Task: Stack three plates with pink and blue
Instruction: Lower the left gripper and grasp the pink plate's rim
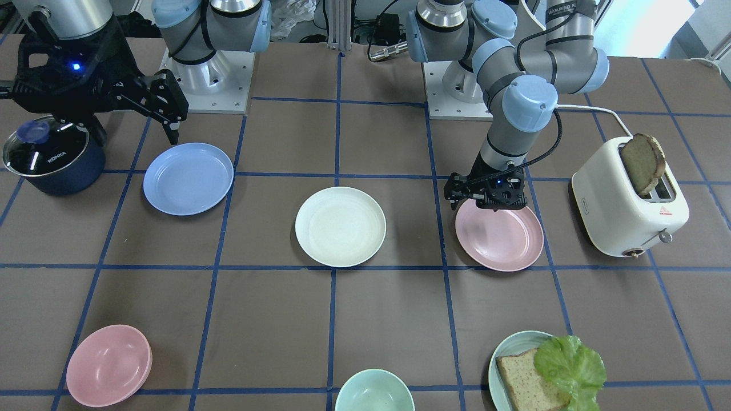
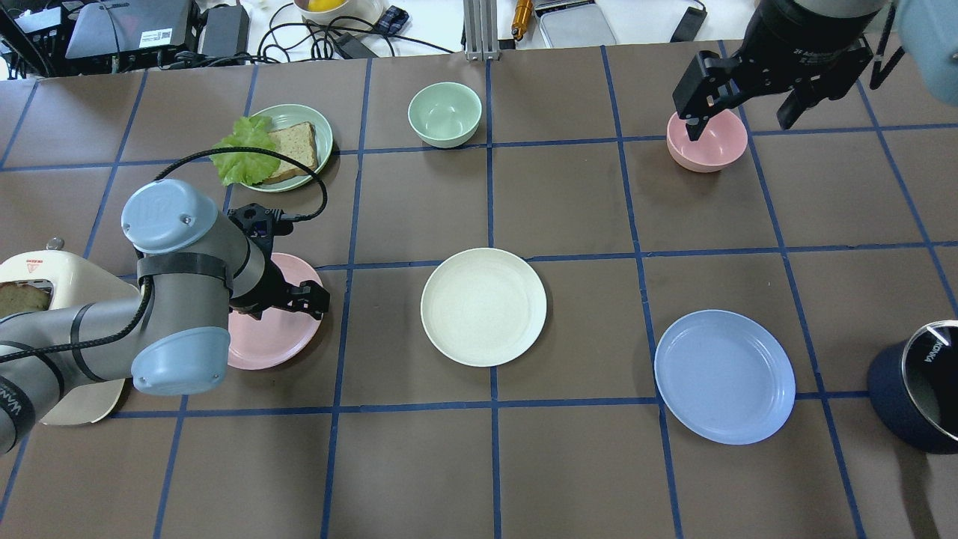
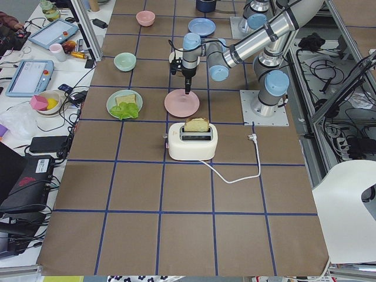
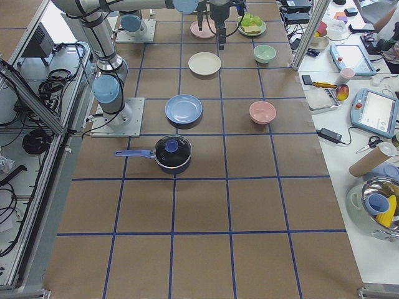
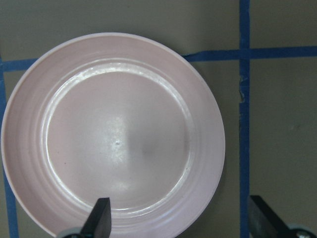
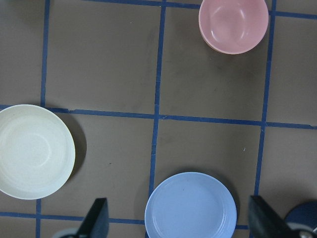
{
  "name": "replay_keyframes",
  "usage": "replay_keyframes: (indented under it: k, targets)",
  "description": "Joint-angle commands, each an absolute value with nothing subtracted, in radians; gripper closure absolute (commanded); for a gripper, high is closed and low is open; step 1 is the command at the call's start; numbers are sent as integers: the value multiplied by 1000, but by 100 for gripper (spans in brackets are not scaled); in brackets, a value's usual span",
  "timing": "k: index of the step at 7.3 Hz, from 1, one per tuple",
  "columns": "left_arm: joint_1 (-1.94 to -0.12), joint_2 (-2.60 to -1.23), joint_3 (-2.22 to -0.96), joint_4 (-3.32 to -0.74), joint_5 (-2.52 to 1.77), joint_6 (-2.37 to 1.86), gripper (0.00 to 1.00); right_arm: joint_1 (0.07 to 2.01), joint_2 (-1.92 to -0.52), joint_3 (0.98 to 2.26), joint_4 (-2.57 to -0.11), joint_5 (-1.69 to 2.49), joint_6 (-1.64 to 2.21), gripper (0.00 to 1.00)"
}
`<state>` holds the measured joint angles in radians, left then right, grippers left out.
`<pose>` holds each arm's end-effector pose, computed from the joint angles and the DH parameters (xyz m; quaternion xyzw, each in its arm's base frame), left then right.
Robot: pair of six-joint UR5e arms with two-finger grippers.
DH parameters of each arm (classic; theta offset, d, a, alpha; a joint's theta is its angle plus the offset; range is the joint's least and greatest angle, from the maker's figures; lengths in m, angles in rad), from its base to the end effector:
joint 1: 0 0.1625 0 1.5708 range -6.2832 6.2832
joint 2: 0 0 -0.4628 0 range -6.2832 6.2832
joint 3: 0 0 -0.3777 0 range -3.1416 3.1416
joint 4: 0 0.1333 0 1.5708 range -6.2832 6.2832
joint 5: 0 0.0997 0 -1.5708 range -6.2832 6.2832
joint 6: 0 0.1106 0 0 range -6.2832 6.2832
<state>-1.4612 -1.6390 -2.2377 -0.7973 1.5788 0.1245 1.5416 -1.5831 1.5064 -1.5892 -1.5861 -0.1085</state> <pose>-0.0862 -0.4276 0.2642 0.0074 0.9998 -0.0186 0.0062 0.1175 -0.4843 0.5536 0.0392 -0.9981 0.0469 0.0109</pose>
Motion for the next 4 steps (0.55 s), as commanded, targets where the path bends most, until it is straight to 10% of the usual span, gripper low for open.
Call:
replay_keyframes:
  k: [1,4]
  targets:
    - [-1496,-1684,-2243,-760,1586,41,4,1542,-1583,1506,-1589,-1586,-109,0]
    - [-1499,-1742,-2249,-723,1586,41,4,1542,-1583,1506,-1589,-1586,-109,0]
